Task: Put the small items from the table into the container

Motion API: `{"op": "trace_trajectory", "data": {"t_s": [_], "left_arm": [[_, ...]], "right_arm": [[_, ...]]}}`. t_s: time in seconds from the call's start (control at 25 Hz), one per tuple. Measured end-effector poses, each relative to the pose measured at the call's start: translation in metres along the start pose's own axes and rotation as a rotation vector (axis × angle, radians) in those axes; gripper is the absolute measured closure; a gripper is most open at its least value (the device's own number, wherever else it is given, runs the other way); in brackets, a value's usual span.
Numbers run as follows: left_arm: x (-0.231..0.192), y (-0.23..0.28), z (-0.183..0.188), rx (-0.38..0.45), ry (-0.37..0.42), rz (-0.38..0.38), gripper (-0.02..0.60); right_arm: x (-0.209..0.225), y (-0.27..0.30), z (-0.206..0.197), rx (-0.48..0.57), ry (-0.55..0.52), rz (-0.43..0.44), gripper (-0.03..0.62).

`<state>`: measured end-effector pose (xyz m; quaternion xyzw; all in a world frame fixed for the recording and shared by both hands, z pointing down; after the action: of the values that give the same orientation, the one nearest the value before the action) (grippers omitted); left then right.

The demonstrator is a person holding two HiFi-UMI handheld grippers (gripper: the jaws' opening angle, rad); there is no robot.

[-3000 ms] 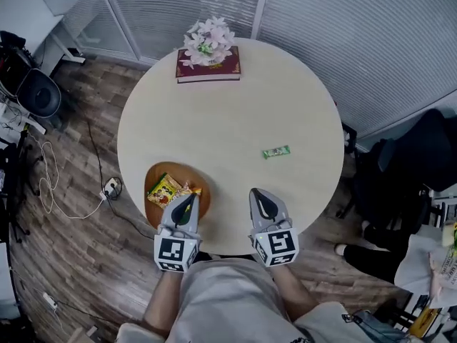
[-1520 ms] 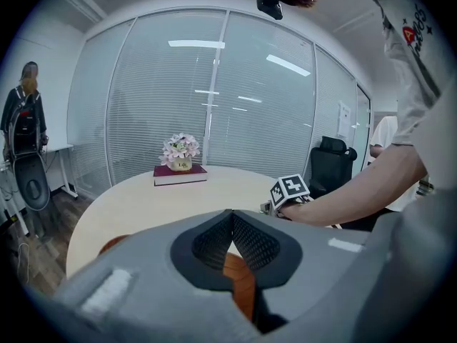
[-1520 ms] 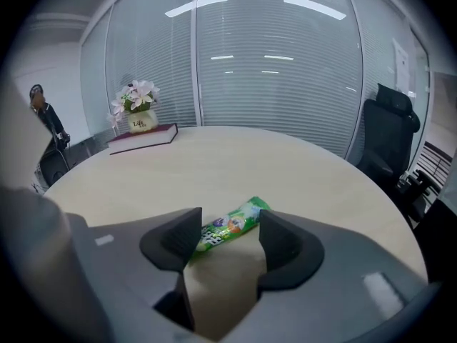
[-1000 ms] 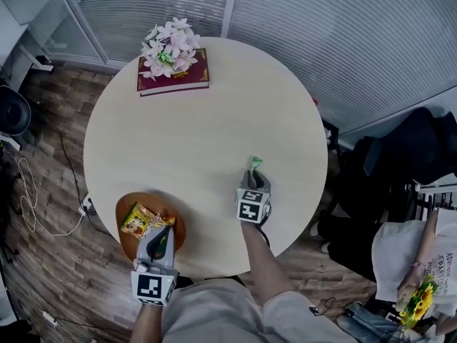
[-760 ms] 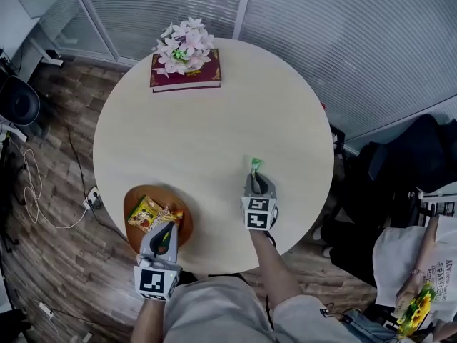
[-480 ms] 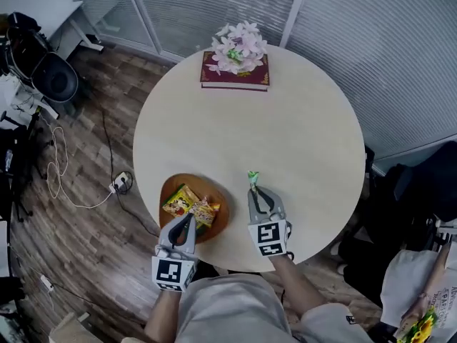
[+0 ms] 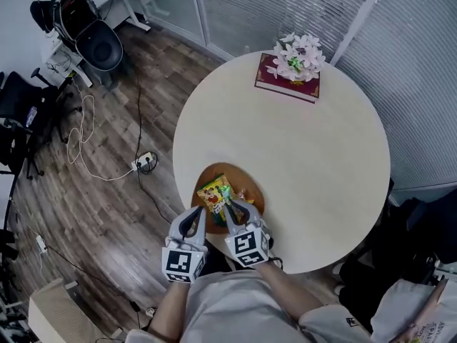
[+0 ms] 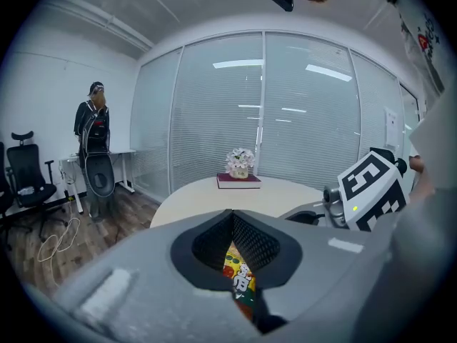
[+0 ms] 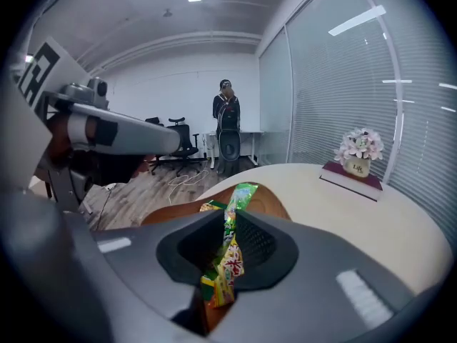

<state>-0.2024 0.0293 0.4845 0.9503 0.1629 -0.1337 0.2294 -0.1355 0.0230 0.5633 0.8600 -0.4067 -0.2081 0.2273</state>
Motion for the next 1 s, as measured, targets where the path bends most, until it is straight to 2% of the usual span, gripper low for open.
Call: {"op": "trace_trajectory", "data": {"t_s": [0.28, 0.36, 0.52, 0.56, 0.68, 0.8, 1.0], "left_arm": [[-0.017, -0.011, -0.004, 0.006, -0.027, 0.039, 0.584], [-0.02, -0.011, -0.004, 0.003, -0.03, 0.041, 0.584], [-0.015, -0.005, -0.004, 0.003, -0.028, 0.031, 0.584], [-0.013, -0.003, -0.003, 0.004, -0.027, 0.026, 0.584], [-0.004, 0.004, 0.0, 0.005, -0.02, 0.003, 0.584], [0.008, 0.012, 0.002, 0.008, -0.009, -0.028, 0.584], [0.03, 0.021, 0.002, -0.004, 0.008, -0.087, 0.584]], "right_arm": [[-0.019, 0.019, -0.004, -0.043, -0.022, 0.054, 0.535], [-0.02, 0.019, -0.003, -0.04, -0.014, 0.055, 0.489], [-0.011, 0.009, 0.002, -0.007, 0.011, 0.035, 0.461], [-0.007, 0.003, 0.005, 0.007, 0.02, 0.026, 0.466], [0.011, -0.025, 0.024, 0.103, 0.034, -0.027, 0.58], [0.032, -0.058, 0.037, 0.205, 0.044, -0.101, 0.591], [0.055, -0.096, 0.038, 0.229, 0.096, -0.189, 0.592]]}}
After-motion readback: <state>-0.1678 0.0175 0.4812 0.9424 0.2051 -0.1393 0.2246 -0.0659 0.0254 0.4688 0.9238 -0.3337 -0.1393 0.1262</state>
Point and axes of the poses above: the fingertips, and each gripper's own axes: y forward along the fingers, x to its right, z out of its top, the point moved 1 cm from there along -y, backward along the fingers, and after that the axes turned 15 degrees about -y, right-handed, at the moved point
